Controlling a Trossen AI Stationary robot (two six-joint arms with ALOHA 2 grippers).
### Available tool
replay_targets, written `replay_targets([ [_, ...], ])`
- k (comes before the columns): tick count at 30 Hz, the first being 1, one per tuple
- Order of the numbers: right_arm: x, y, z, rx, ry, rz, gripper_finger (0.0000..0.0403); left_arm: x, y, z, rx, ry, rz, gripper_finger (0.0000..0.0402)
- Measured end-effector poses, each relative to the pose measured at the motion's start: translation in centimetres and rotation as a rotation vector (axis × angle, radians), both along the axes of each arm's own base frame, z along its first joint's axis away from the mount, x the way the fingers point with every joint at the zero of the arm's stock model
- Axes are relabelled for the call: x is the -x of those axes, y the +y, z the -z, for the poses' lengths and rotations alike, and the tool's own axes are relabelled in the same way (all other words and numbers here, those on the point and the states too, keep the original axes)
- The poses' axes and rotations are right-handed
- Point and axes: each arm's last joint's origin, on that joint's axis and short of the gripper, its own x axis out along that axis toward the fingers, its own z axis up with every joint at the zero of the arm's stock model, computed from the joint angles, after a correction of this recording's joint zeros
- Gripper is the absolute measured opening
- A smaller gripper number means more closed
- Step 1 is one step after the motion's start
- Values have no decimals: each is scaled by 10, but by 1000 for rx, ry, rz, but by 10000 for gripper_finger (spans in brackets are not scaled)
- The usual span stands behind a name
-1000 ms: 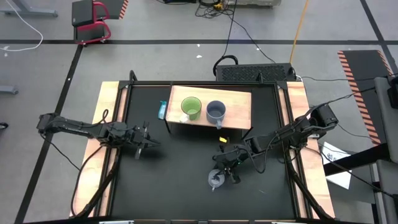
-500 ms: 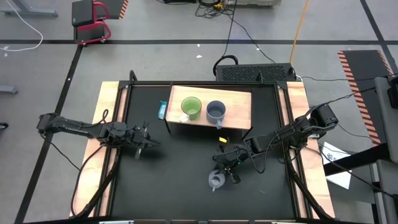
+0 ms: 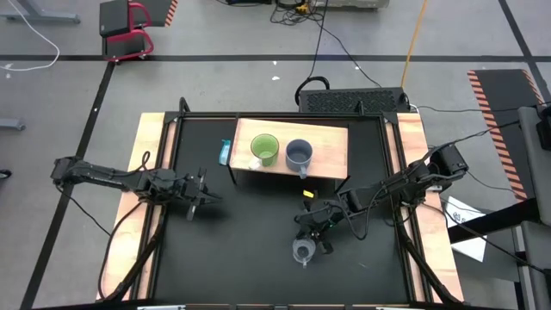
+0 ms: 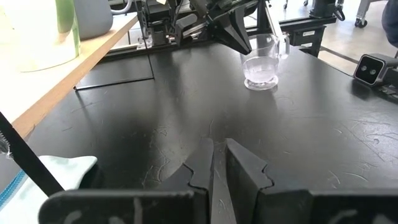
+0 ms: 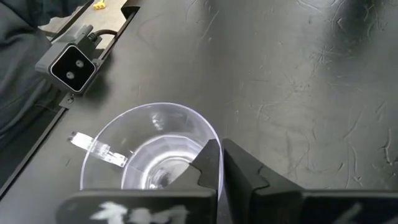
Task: Stack small to large cups/mugs on shelf
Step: Put the transparent cup on the shelf
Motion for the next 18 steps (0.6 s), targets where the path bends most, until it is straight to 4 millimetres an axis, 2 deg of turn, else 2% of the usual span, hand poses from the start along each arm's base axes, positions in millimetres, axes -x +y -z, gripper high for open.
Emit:
replay_targets([
  [14,0,1,0,17,-11,-19,1,0,0,0,3,1,-1,42],
  [18,3,0,-6,15,-21,-20,1,0,0,0,3,1,-1,42],
])
